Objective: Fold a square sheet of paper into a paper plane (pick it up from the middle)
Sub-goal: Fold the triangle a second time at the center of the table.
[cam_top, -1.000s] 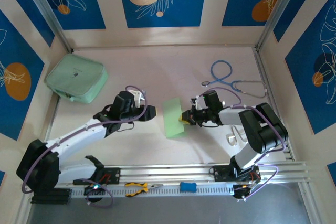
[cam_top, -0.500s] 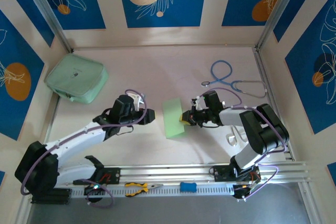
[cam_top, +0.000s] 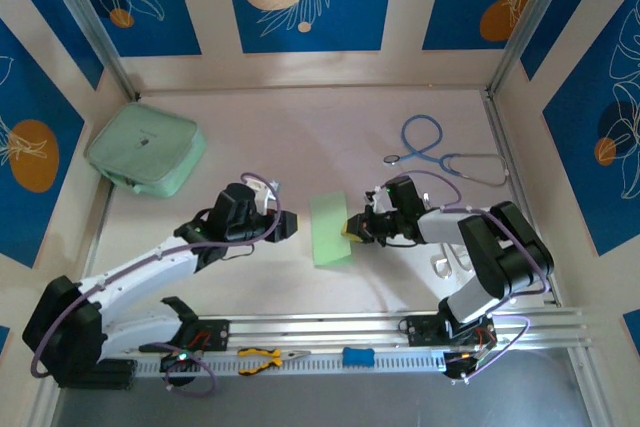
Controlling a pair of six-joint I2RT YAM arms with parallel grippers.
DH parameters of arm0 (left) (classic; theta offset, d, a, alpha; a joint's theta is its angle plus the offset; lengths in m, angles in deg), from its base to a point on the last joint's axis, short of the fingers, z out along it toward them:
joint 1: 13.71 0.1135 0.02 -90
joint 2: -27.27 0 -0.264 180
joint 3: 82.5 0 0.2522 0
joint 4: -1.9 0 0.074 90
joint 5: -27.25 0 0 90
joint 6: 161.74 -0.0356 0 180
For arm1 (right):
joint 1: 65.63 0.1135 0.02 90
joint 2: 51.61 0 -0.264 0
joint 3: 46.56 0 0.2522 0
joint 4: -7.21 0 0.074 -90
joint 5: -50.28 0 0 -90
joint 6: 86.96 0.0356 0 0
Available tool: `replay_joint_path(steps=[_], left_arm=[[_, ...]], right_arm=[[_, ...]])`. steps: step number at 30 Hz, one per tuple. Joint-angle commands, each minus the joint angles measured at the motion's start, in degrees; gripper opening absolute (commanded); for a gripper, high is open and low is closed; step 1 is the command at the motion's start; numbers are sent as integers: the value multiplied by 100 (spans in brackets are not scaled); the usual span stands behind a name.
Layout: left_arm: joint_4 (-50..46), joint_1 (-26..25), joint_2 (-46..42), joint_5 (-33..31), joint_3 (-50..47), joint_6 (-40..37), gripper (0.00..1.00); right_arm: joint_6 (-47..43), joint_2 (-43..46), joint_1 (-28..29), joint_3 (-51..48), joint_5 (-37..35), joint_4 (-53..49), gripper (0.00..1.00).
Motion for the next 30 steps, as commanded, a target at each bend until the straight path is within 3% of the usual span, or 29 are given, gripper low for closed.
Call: replay_joint_path(steps=[1, 10, 14, 20, 30], left_arm=[[-342, -93, -143, -45, 222, -166, 46], [-143, -476, 159, -115, 273, -483, 46], [203, -632, 505, -10, 270, -753, 46], [800, -933, 936, 153, 263, -1635, 47], [1527, -1045, 1001, 121, -152, -2203, 46]], right_arm=[[-32, 272, 35, -88, -104, -153, 6], [113, 325, 75, -120, -14, 2, 6], [100, 339, 182, -56, -113, -142, 11], [131, -11, 173, 117, 89, 50, 17], [-173, -316, 157, 430, 39, -310, 16]])
